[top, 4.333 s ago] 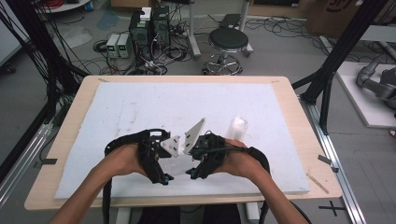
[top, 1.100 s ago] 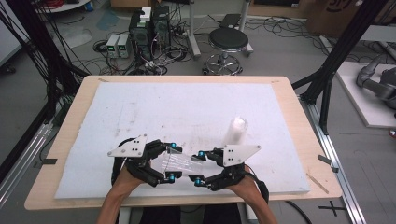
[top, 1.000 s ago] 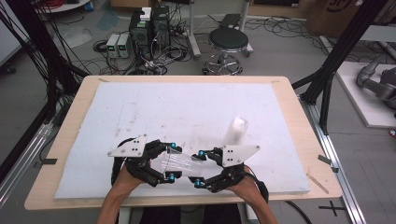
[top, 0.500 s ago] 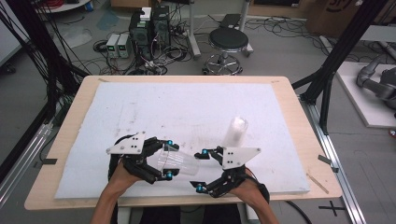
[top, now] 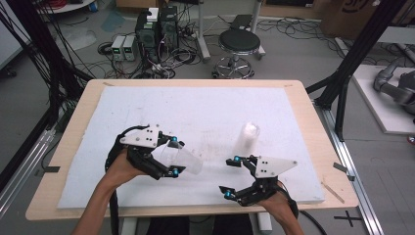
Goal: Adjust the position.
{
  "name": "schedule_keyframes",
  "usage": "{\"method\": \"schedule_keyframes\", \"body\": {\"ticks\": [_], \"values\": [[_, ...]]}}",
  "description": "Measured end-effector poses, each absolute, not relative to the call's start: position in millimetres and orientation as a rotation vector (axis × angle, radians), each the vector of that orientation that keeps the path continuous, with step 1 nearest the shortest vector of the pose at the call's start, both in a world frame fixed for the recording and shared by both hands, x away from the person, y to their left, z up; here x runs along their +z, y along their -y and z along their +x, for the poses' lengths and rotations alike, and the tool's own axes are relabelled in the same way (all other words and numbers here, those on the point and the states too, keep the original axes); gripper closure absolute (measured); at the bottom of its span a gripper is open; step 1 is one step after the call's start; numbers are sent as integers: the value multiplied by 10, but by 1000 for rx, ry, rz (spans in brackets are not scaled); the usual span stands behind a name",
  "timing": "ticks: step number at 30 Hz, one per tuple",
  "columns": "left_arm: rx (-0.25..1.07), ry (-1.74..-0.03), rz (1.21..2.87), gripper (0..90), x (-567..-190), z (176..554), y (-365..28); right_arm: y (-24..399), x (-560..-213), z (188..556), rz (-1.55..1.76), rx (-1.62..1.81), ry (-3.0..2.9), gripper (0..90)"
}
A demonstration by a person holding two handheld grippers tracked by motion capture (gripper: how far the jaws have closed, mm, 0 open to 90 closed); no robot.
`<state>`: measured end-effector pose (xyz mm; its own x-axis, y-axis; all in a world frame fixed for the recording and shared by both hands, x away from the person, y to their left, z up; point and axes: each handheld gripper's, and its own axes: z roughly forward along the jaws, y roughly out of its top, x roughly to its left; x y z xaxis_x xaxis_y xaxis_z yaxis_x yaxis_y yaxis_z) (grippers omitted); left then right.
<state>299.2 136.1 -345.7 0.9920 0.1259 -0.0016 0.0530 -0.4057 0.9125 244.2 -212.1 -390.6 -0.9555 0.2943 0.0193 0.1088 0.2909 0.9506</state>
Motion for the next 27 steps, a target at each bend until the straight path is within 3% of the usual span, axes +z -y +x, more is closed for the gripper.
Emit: {"method": "schedule_keyframes", "body": {"ticks": [27], "values": [[134, -257, 2401, 267, -3254, 3502, -1186, 2851, -4083, 2518, 668, 1581, -2299, 200]]}}
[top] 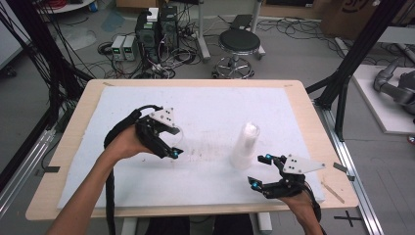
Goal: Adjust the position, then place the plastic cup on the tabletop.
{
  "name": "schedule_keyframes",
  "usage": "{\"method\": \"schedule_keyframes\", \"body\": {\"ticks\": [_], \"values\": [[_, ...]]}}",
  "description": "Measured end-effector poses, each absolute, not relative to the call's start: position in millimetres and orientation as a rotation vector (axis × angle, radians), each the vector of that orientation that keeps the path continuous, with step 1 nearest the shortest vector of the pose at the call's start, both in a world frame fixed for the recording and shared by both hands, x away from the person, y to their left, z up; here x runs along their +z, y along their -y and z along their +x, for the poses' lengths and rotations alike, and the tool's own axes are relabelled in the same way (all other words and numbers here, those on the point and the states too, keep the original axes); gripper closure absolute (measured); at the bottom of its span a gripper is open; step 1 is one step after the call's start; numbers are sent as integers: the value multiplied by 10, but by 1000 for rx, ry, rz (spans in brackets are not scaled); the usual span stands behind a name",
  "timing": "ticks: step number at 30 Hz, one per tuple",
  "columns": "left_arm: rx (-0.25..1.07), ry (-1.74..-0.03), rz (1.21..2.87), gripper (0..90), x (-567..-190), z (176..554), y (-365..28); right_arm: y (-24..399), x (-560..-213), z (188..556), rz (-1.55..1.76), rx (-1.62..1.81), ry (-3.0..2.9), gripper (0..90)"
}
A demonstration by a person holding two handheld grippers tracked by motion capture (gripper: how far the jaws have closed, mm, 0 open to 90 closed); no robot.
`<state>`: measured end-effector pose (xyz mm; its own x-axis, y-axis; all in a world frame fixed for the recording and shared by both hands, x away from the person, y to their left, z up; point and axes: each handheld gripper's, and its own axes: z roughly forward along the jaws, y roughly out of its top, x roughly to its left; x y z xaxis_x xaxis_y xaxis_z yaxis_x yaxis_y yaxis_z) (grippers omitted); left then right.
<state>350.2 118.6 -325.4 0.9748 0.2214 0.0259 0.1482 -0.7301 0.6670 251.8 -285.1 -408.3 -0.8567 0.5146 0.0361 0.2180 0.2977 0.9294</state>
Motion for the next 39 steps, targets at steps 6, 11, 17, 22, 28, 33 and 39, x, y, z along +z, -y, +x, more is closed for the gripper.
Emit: {"method": "schedule_keyframes", "body": {"ticks": [6, 11, 17, 22, 28, 33, 39], "values": [[133, -271, 2449, 267, -3257, 3579, -1138, 2941, -4152, 2574, 771, 1491, -2237, 200], [128, -298, 2486, 267, -3306, 3658, -1156, 2963, -4235, 2660, 856, 1404, -2193, 200], [127, -331, 2520, 267, -3368, 3727, -1172, 2996, -4352, 2766, 930, 1347, -2137, 200], [127, -329, 2537, 267, -3388, 3744, -1155, 3019, -4435, 2800, 965, 1336, -2114, 200], [133, -325, 2546, 267, -3404, 3746, -1122, 3022, -4494, 2816, 982, 1321, -2131, 200], [131, -328, 2547, 267, -3410, 3753, -1118, 3016, -4498, 2821, 980, 1319, -2135, 200], [128, -325, 2552, 267, -3410, 3745, -1100, 3022, -4498, 2823, 975, 1320, -2134, 201]]}}
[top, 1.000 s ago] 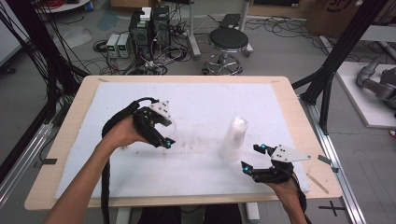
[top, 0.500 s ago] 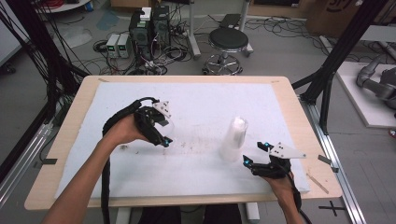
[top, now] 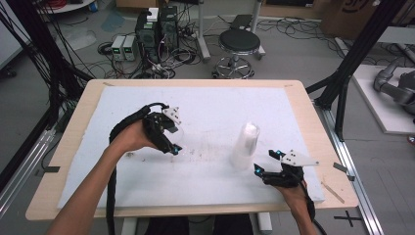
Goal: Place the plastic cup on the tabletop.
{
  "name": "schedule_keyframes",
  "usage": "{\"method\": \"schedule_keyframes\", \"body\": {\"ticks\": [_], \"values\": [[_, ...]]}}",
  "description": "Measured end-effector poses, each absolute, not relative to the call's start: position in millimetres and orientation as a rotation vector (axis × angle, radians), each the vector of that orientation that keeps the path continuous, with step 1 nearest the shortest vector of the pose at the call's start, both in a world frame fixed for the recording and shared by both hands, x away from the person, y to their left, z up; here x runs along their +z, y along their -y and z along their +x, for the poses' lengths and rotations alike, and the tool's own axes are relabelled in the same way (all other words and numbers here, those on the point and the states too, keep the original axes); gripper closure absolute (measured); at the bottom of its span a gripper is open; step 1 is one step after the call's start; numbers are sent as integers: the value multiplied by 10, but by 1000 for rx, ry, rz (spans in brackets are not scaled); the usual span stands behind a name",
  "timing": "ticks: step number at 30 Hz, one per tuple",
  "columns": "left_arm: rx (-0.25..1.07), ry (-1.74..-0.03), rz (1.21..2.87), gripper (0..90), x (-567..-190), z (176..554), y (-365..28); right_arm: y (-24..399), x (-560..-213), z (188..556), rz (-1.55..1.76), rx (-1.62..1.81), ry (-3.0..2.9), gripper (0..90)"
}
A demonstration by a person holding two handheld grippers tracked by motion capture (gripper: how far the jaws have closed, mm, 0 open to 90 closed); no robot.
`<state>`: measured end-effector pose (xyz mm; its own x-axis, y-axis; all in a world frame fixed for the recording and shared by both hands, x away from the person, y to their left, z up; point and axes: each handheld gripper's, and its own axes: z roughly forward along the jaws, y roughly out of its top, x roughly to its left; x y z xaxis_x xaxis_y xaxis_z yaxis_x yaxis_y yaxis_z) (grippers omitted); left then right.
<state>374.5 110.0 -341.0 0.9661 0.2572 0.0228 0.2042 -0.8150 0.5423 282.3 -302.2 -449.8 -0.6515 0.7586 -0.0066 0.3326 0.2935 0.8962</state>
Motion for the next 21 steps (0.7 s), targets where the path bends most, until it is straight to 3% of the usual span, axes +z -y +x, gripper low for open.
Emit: {"method": "schedule_keyframes", "body": {"ticks": [21], "values": [[103, -332, 2666, 266, -3588, 3841, -898, 3029, -4498, 2832, 980, 1336, -2145, 200]]}}
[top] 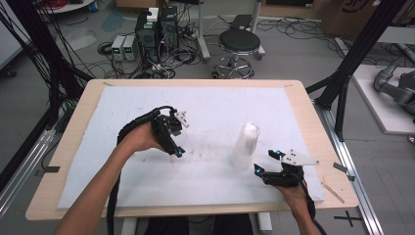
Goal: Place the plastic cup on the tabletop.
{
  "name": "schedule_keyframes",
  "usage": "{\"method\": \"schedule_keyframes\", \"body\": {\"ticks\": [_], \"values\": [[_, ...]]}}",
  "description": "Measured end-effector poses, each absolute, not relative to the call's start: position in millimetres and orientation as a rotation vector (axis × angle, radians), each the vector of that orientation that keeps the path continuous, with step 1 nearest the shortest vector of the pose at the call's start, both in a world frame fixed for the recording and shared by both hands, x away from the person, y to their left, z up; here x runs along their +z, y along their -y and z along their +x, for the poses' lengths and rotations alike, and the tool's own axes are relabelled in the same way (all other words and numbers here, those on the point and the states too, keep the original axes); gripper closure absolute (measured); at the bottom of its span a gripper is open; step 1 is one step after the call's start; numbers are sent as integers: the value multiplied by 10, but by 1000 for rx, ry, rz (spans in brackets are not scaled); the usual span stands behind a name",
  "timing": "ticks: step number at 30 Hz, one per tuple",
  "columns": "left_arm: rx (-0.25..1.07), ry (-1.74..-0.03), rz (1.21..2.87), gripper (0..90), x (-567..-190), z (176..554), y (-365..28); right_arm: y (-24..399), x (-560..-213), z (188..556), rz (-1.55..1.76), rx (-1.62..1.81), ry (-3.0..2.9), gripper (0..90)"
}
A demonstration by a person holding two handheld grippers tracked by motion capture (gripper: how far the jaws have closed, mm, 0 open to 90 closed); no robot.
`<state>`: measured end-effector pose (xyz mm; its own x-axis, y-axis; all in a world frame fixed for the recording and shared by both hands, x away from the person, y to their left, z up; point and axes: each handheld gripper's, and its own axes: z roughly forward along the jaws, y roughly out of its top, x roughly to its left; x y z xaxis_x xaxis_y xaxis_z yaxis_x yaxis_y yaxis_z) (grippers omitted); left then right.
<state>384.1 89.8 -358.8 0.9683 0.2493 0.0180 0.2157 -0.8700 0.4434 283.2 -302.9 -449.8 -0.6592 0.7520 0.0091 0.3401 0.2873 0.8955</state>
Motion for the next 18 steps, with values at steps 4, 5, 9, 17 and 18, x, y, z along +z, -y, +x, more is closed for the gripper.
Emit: {"method": "schedule_keyframes", "body": {"ticks": [4, 5, 9, 17, 18], "values": [[107, -330, 2679, 267, -3619, 3840, -855, 3031, -4498, 2836, 978, 1337, -2145, 200], [109, -329, 2683, 266, -3626, 3843, -846, 3031, -4499, 2837, 977, 1334, -2146, 200], [107, -336, 2675, 266, -3682, 3832, -830, 3029, -4498, 2832, 979, 1335, -2147, 201], [123, -329, 2720, 265, -3819, 3804, -740, 3028, -4498, 2830, 978, 1336, -2147, 200], [121, -329, 2723, 266, -3824, 3803, -728, 3029, -4498, 2830, 978, 1336, -2147, 200]]}}
